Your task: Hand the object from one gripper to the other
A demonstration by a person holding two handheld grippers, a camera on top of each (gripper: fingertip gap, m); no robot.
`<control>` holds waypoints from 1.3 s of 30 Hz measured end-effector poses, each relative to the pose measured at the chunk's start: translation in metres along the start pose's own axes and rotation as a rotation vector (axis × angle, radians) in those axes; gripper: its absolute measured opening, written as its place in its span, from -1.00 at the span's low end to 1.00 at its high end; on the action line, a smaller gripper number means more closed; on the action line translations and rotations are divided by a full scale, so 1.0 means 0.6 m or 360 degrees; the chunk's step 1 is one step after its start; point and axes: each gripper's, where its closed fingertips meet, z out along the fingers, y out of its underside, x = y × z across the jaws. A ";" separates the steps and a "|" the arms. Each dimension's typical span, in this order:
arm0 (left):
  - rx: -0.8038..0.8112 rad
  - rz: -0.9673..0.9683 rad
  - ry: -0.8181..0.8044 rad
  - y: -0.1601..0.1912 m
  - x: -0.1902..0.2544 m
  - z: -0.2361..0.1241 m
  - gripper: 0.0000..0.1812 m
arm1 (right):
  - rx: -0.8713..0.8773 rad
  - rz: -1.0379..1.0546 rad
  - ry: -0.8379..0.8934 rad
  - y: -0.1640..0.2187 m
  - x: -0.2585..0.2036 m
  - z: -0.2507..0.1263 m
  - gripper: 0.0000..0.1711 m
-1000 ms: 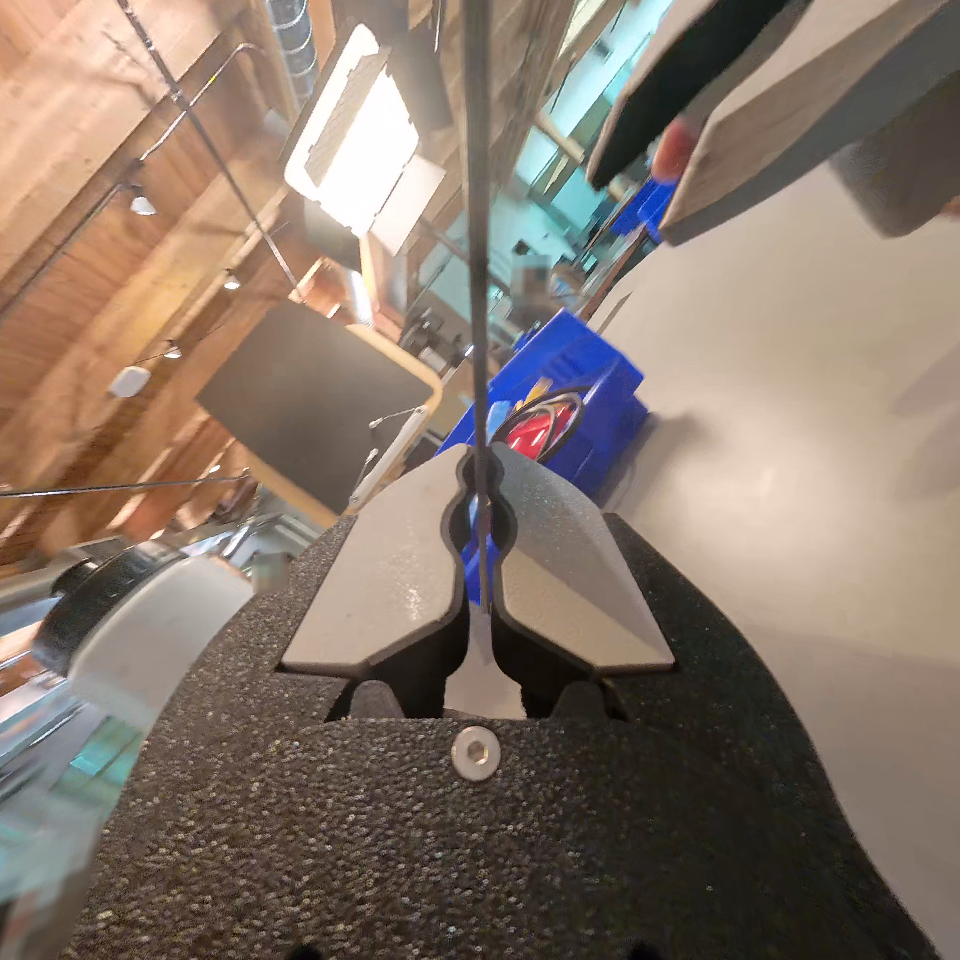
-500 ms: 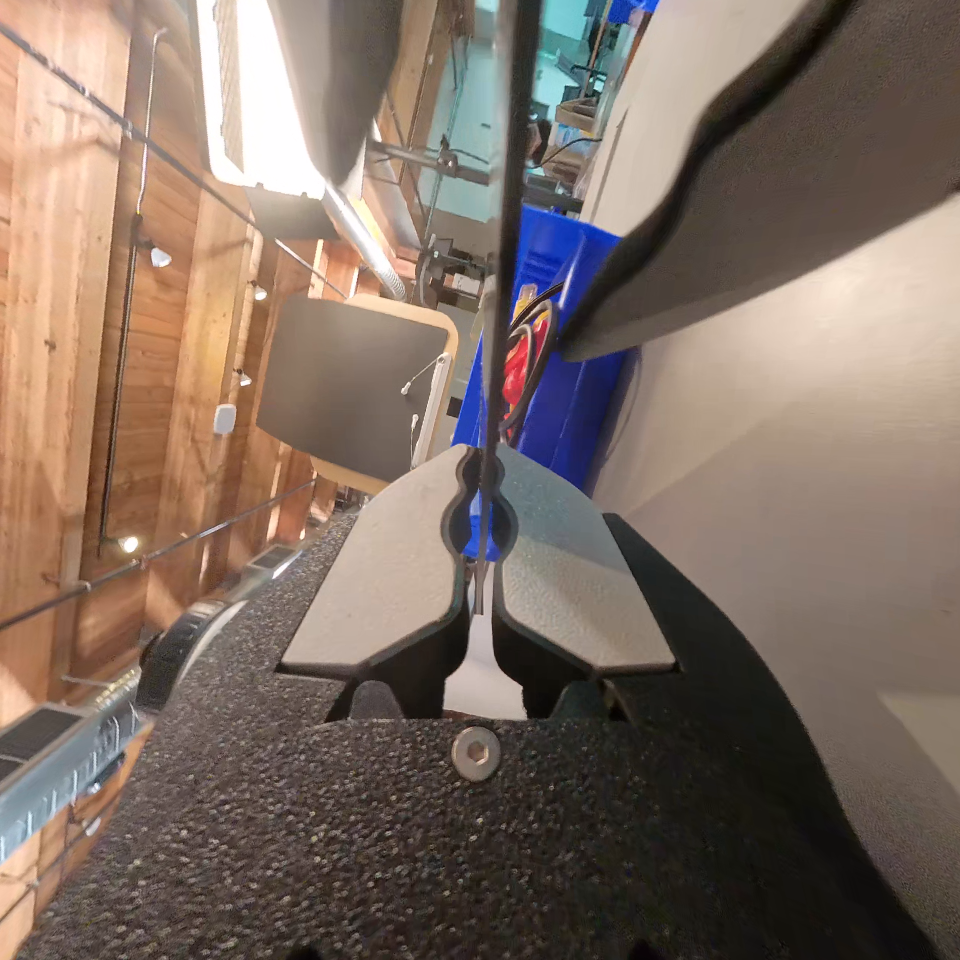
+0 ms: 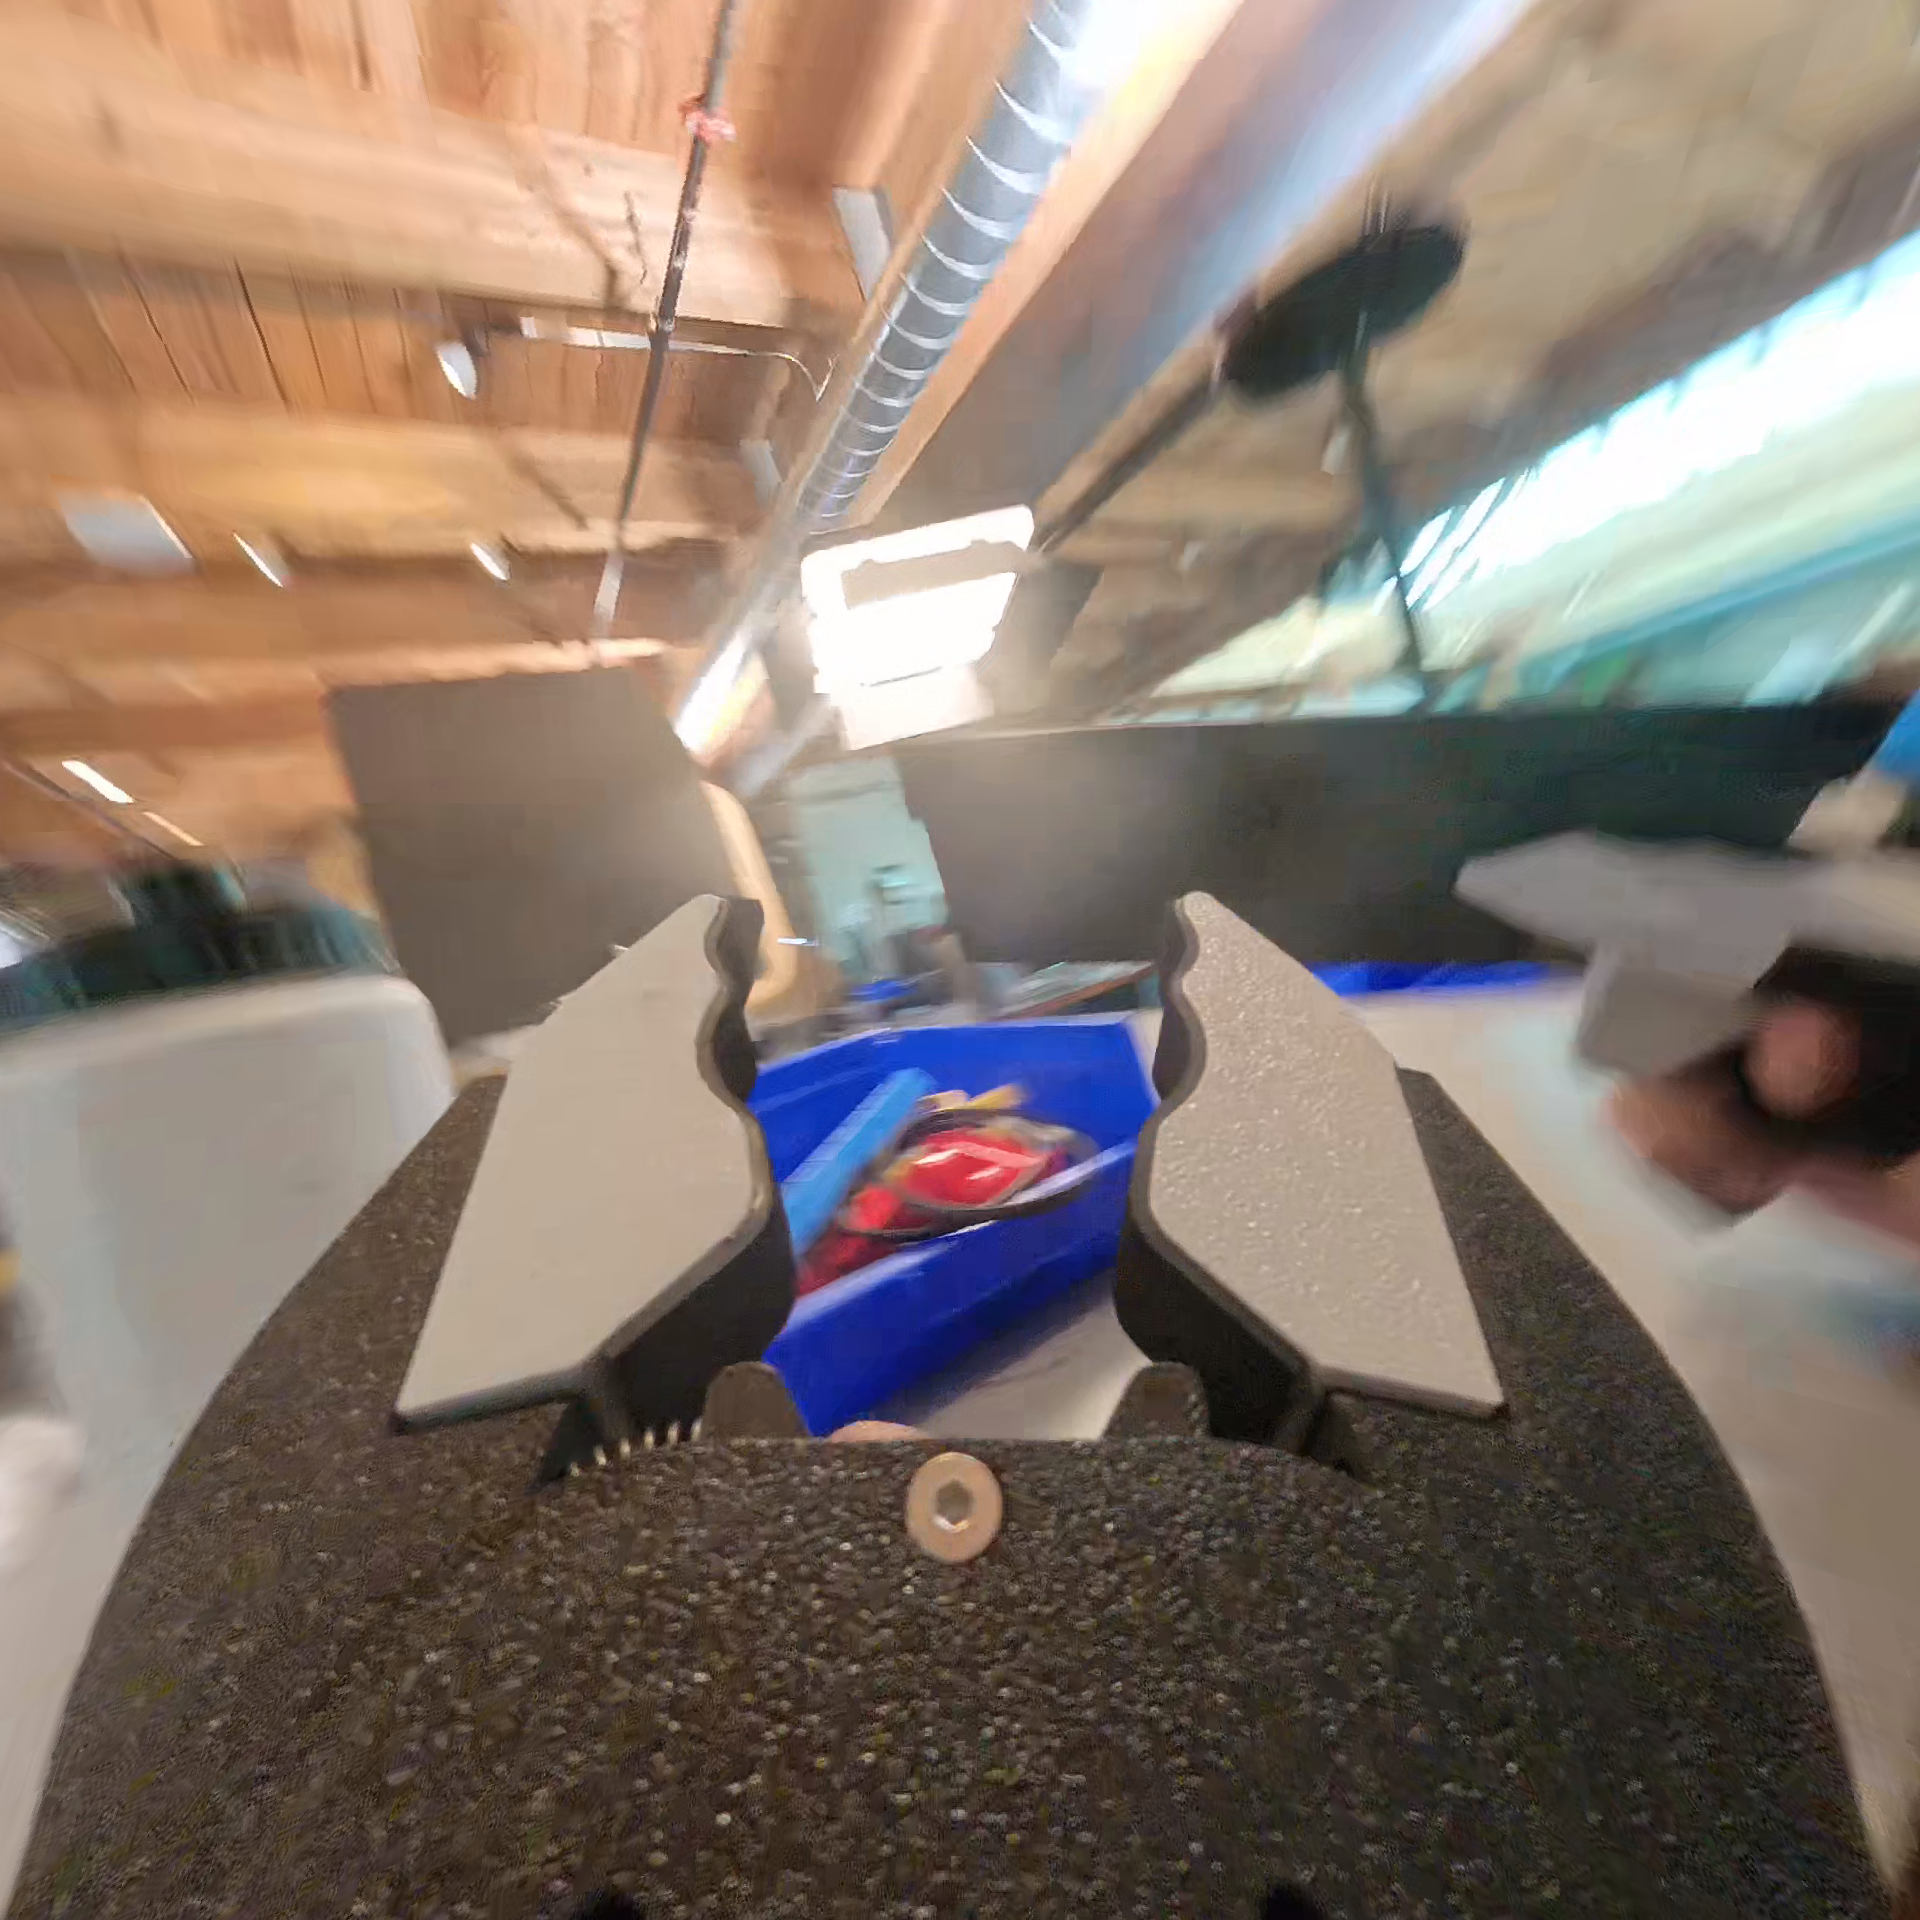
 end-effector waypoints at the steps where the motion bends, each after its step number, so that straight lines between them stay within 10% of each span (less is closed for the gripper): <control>1: 0.0047 -0.0332 0.0047 -0.003 -0.003 0.000 -0.16 | 0.0081 0.0157 -0.0044 -0.012 0.004 -0.005 -0.98; 4: 0.0027 -0.0983 0.0227 0.016 0.015 0.012 -0.12 | 0.0296 0.0676 -0.0147 -0.037 0.019 -0.014 -0.97; 8: -0.0119 -0.1005 0.0475 0.028 0.063 0.021 -0.07 | 0.0525 0.1315 -0.0323 -0.051 0.013 -0.010 -0.97; 12: -0.0088 -0.1082 0.0680 0.014 0.099 0.018 -0.10 | 0.0366 0.1240 -0.0544 -0.046 -0.038 0.007 -0.98; 16: 0.0104 -0.1031 0.0790 -0.014 0.107 0.000 -0.77 | 0.0247 0.1191 -0.0644 -0.042 -0.066 0.020 -0.93; 26: -0.0008 0.0518 -0.0049 0.004 0.037 -0.008 -0.97 | 0.0125 0.1485 -0.0340 0.013 -0.004 0.029 -0.54; 39: -0.0109 0.1835 0.0091 0.073 0.158 -0.001 -0.97 | -0.0134 0.2394 -0.0848 0.040 -0.028 0.025 -0.35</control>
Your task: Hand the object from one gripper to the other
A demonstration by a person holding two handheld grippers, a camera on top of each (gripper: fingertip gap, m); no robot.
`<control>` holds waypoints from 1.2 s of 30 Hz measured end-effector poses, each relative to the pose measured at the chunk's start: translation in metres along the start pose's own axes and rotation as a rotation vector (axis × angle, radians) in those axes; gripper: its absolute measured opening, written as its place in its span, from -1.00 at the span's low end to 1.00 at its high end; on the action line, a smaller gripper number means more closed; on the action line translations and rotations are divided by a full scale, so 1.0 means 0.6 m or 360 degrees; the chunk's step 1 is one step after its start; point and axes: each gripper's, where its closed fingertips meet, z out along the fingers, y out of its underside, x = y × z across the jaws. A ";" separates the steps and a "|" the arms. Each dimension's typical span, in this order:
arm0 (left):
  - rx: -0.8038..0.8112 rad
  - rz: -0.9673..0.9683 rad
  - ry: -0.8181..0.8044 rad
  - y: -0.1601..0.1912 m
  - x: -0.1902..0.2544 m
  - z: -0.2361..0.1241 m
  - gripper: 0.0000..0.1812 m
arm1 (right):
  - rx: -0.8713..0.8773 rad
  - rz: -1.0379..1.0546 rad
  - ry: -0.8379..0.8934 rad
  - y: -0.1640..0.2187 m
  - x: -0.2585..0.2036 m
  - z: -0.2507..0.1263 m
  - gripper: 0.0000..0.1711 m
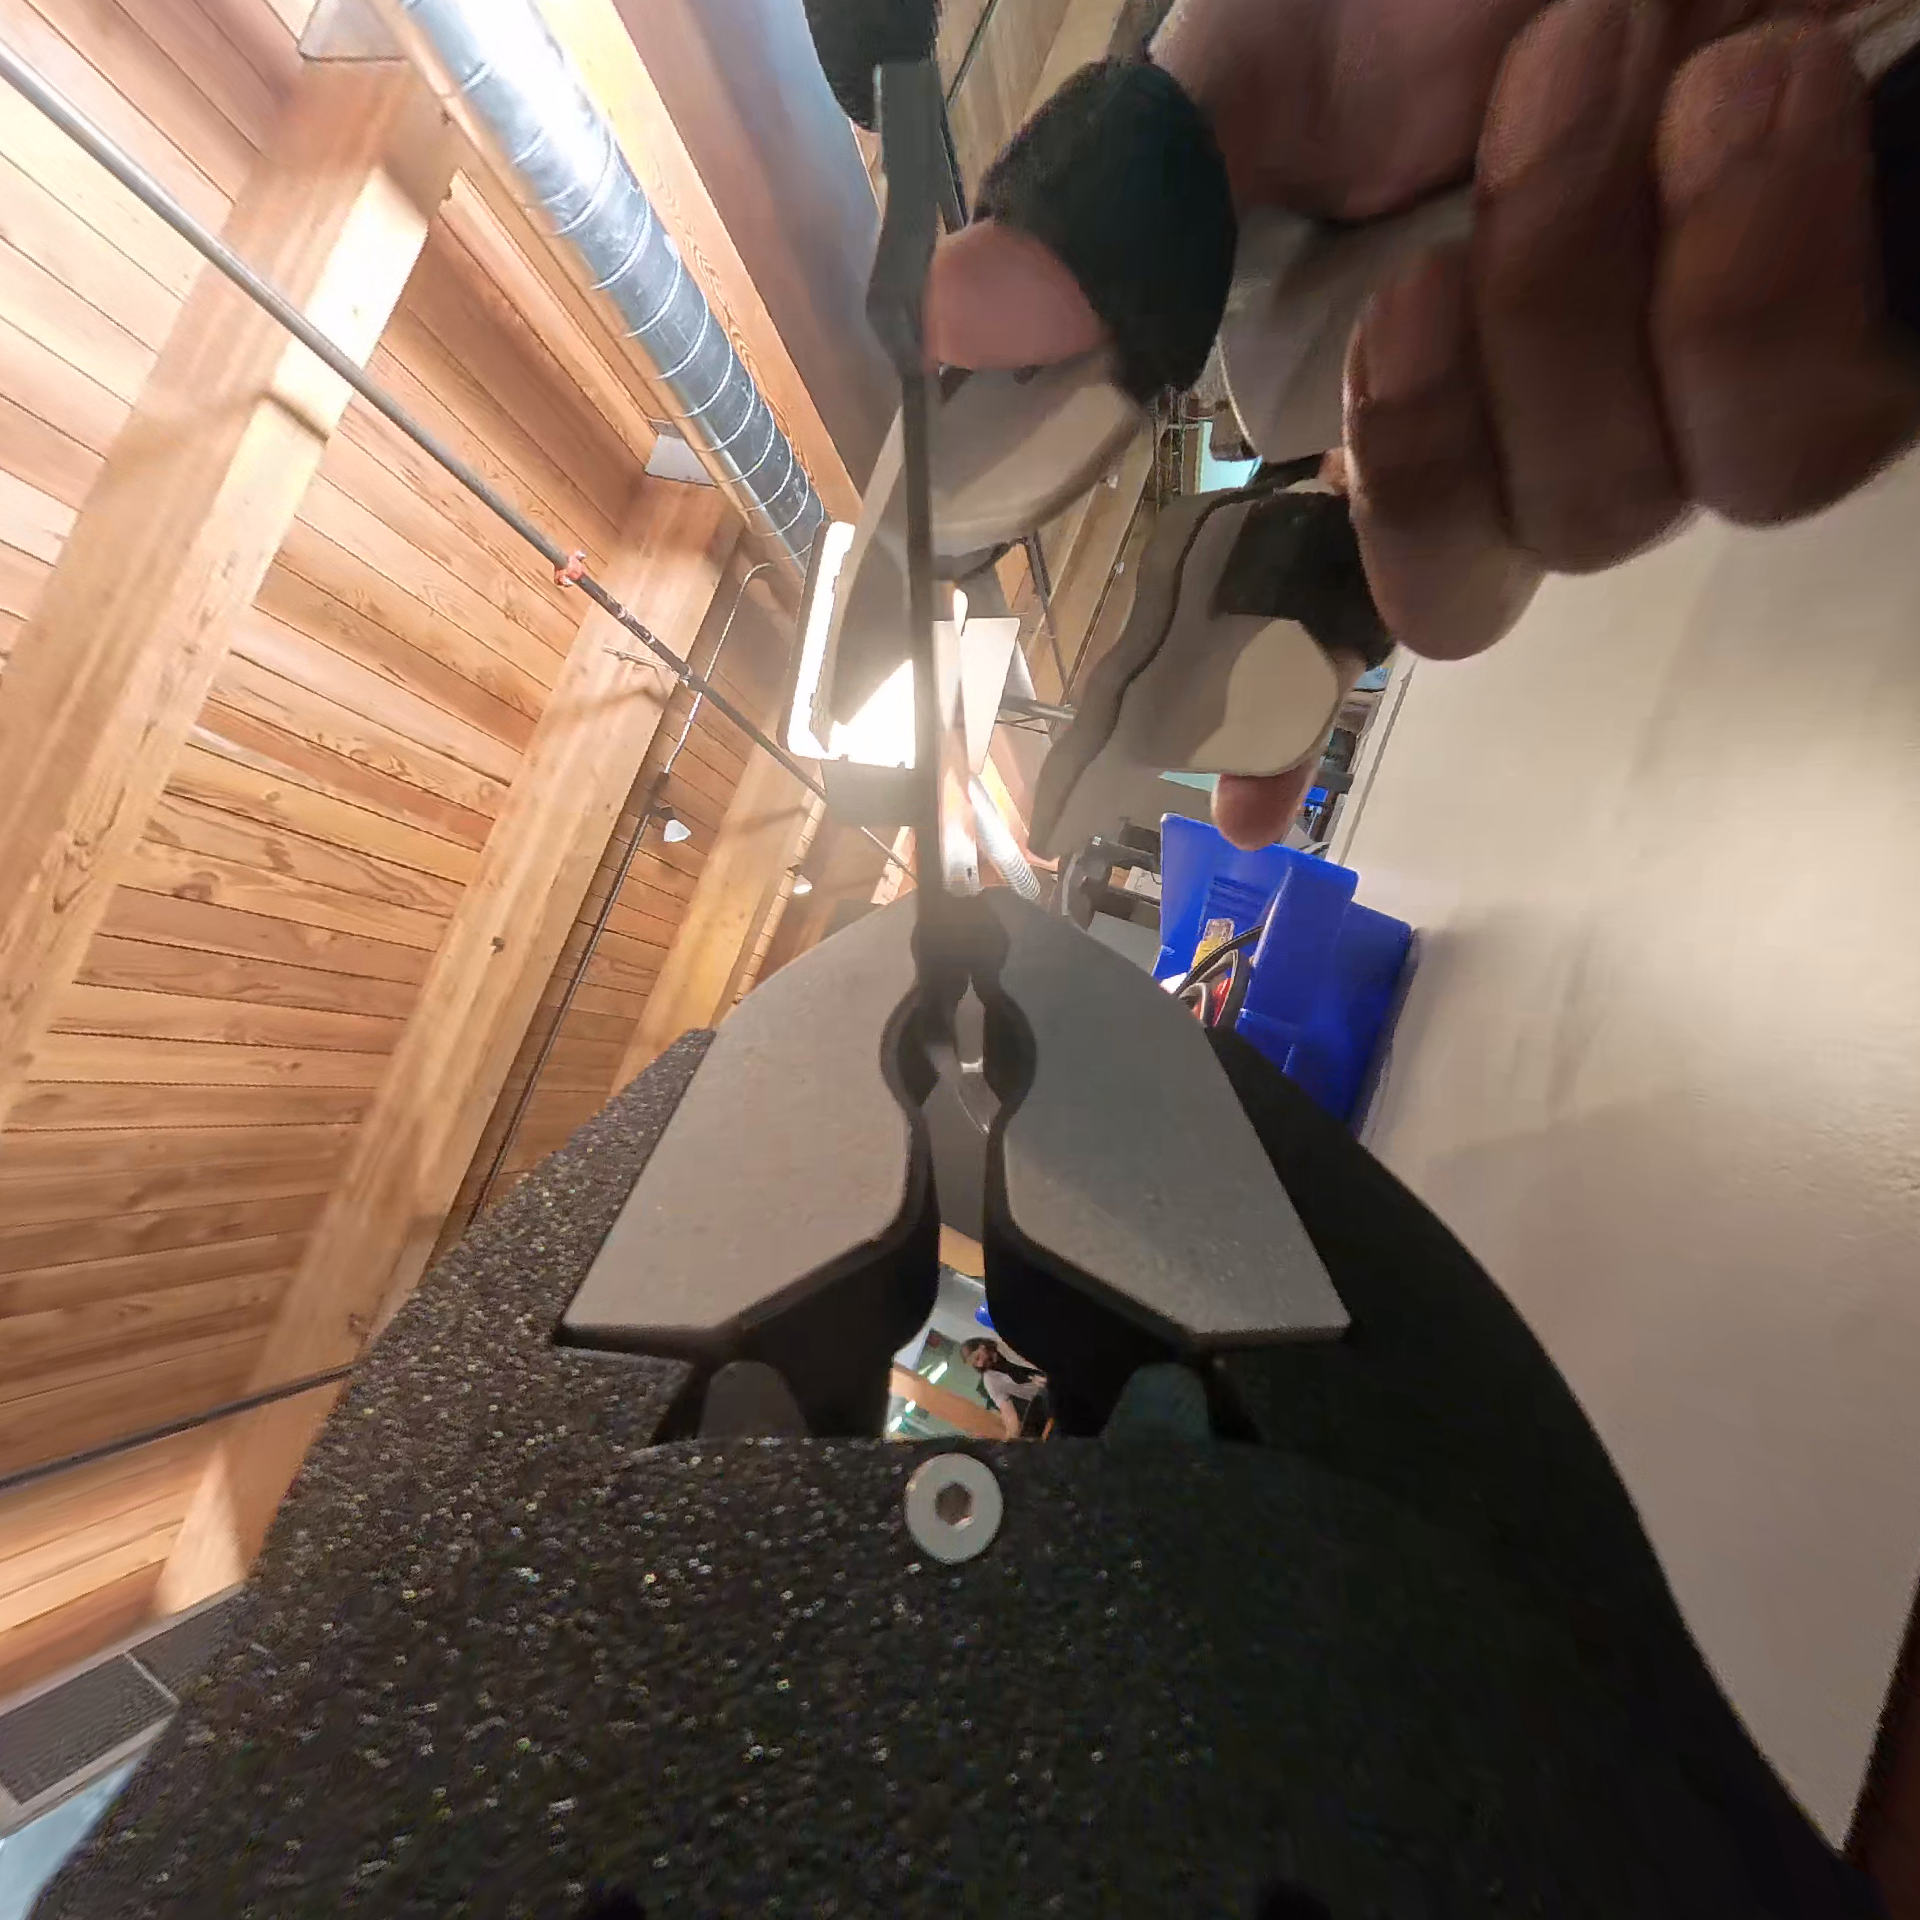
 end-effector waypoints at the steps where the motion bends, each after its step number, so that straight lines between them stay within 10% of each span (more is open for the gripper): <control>1: 0.0005 0.0009 -0.0005 -0.001 0.000 0.000 -0.97 | -0.0046 0.0025 0.0005 0.005 0.001 0.000 -0.35; 11: -0.0084 -0.0334 0.0102 0.027 -0.001 0.008 -0.65 | -0.0233 -0.0025 0.0092 0.028 0.012 0.001 -0.91; 18: -0.0154 -0.1095 0.0318 0.069 -0.003 0.011 -0.45 | 0.0063 -0.0069 0.0189 -0.024 0.030 -0.030 -0.97; 36: 0.0046 -0.2847 0.0965 0.007 -0.026 0.007 -0.48 | -0.0314 -0.0324 -0.0115 0.049 -0.036 0.004 -0.98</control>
